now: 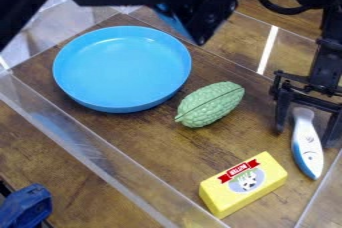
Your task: Remove the white object from inside the blue tray and put it on the table
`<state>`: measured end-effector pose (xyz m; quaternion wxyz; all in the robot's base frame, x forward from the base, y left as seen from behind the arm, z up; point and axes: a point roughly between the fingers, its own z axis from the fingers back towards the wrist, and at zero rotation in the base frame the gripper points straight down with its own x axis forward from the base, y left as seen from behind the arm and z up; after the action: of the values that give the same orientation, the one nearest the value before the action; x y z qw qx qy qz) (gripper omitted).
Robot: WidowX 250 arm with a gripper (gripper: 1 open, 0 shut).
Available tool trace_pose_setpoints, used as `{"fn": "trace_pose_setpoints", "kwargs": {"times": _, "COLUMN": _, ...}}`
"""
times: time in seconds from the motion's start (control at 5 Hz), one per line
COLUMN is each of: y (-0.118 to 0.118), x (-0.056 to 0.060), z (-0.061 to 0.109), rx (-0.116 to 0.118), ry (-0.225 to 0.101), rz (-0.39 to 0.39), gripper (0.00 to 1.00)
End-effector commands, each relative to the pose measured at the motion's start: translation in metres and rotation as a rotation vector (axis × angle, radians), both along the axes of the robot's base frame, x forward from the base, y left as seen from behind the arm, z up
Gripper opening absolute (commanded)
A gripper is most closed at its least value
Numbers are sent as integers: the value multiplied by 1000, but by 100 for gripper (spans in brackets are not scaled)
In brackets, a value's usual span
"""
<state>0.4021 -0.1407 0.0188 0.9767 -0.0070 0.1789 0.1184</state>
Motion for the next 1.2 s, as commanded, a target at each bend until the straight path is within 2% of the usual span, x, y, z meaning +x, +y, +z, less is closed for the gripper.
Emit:
{"fn": "trace_pose_setpoints", "kwargs": {"times": 0.0, "y": 1, "x": 0, "z": -2, "rx": 18, "ry": 13, "rz": -45, "gripper": 100}}
{"fn": "trace_pose_setpoints", "kwargs": {"times": 0.4, "y": 2, "x": -19, "z": 0, "rx": 25, "ry": 45, "rz": -91, "gripper": 100}}
{"fn": "trace_pose_setpoints", "kwargs": {"times": 0.8, "y": 22, "x": -27, "z": 10, "rx": 34, "ry": 74, "rz": -221, "gripper": 100}}
{"fn": "trace_pose_setpoints", "kwargs": {"times": 1.0, "y": 29, "x": -29, "z": 15, "rx": 32, "ry": 78, "rz": -292, "gripper": 100}}
